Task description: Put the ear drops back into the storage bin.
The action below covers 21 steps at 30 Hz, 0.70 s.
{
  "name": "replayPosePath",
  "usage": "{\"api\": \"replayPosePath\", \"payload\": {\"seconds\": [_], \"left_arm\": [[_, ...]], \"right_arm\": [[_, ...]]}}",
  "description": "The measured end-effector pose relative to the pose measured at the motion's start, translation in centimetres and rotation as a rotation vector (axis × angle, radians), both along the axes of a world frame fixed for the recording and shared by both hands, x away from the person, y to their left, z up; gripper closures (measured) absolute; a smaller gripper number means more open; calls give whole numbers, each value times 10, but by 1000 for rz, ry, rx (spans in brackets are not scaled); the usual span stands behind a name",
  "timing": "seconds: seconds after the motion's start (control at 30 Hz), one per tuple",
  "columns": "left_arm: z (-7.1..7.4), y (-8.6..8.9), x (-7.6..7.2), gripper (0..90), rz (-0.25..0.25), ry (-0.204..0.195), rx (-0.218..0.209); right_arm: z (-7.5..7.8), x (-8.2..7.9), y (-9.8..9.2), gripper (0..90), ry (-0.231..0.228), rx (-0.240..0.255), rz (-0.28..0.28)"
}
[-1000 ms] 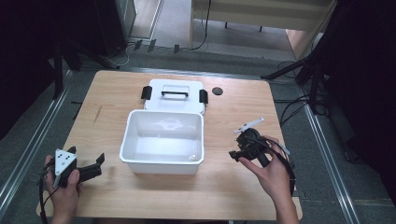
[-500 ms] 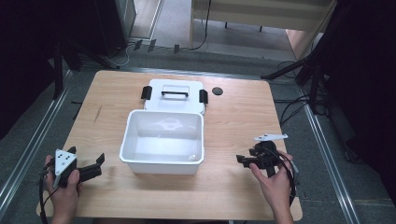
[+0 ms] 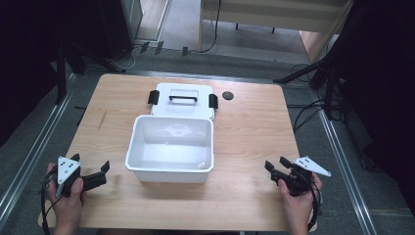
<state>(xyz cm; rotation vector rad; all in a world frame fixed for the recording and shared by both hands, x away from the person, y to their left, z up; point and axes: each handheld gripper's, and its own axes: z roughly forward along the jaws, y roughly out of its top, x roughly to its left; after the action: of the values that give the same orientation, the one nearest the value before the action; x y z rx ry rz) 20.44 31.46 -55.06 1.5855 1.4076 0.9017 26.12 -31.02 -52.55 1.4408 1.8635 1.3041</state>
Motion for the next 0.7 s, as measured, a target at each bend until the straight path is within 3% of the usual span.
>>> {"api": "replayPosePath", "payload": {"seconds": [0.1, 0.23, 0.33, 0.7], "left_arm": [[0, 0, 0, 0, 0, 0, 0], [0, 0, 0, 0, 0, 0, 1], [0, 0, 0, 0, 0, 1, 0], [0, 0, 0, 0, 1, 3, 1]], "right_arm": [[-9, -6, -12, 319, -44, 58, -41], [-15, -17, -26, 277, -84, 57, -99], [-19, -25, -32, 251, -119, 15, -143], [-18, -36, -42, 218, -152, 82, -216]]}}
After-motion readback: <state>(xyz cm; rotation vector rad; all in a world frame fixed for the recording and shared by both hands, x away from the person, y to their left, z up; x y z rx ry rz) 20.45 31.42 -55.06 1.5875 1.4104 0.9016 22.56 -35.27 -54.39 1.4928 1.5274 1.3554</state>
